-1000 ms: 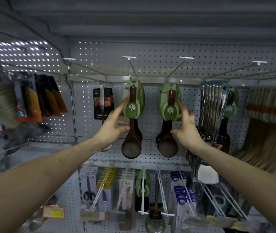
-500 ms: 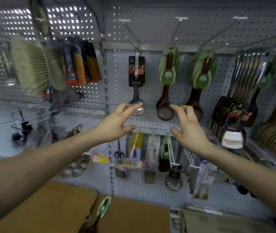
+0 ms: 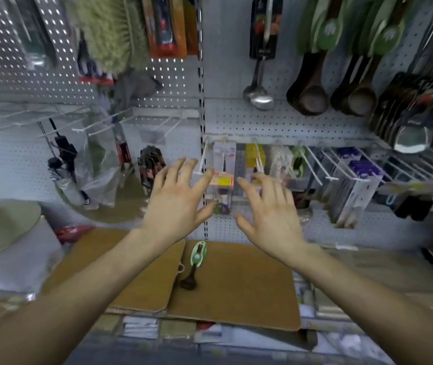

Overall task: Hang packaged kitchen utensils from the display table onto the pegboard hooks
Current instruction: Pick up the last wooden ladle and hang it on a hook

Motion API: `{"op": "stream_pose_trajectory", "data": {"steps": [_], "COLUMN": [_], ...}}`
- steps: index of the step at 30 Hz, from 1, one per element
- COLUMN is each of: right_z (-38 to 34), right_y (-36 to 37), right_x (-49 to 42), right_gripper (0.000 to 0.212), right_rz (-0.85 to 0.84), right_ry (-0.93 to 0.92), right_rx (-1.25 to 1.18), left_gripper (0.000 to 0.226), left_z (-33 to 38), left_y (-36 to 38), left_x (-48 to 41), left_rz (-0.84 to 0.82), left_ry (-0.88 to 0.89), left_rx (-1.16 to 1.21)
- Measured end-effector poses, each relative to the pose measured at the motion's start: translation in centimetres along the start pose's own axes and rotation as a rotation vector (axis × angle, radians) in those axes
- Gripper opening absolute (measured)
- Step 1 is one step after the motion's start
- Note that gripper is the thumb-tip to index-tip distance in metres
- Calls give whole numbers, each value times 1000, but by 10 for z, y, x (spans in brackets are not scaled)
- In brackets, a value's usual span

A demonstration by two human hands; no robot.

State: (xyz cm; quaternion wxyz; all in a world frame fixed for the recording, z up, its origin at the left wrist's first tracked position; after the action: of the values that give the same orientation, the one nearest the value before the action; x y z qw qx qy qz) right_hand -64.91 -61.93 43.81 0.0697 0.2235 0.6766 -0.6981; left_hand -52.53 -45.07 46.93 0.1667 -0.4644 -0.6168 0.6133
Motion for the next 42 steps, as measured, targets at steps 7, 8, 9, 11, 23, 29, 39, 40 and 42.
{"op": "stream_pose_trajectory", "data": {"steps": [7,8,9,11,23,29,39,40,42], "right_z": [-47,-49,-50,-48,-41,-31,-25,-26,-27], "right_y": [77,90,105,139,346,451,599,610,631], "right_x": [34,39,43,50,58,42,-1,-7,-18], "right_gripper": [78,78,79,82,94,90,87,85,81], "right_rz": [-104,-125,-151,-208,-493,-584,-681,-681,-682], "right_ry": [-46,-49,-53,-52,-5,53,-20,-11,24], "right_rx": [76,68,56,20,-93,-105,-67,-90,-136], "left_gripper": [59,59,58,57,61,55,41,42,44], "left_z": [-4,-3,-2,-1,7,-4,-6,-5,-3], "left_y": [98,111,126,155,343,458,612,621,634], "left_x": [80,88,95,107,128,119,116,118,123], "left_rz": [-75,-104,-138,-203,-516,-608,-717,-725,-764], "left_ry": [-92,-121,-148,-206,-249,-181,-40,-19,-29], "left_rx": [48,53,58,72,122,191,390,383,401]}}
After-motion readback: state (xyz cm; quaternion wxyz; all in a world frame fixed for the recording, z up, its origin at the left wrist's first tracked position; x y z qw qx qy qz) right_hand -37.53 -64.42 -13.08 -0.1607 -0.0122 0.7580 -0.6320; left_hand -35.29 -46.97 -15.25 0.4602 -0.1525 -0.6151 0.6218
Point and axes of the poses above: each hand's wrist, its own x-axis away from the middle knuckle, its own y-axis out of the palm, z = x × y, the point moved 4 cm from there along -x, towards the middle knuckle, and after that the axes turned 11 degrees about -z, right-handed, at the moved point
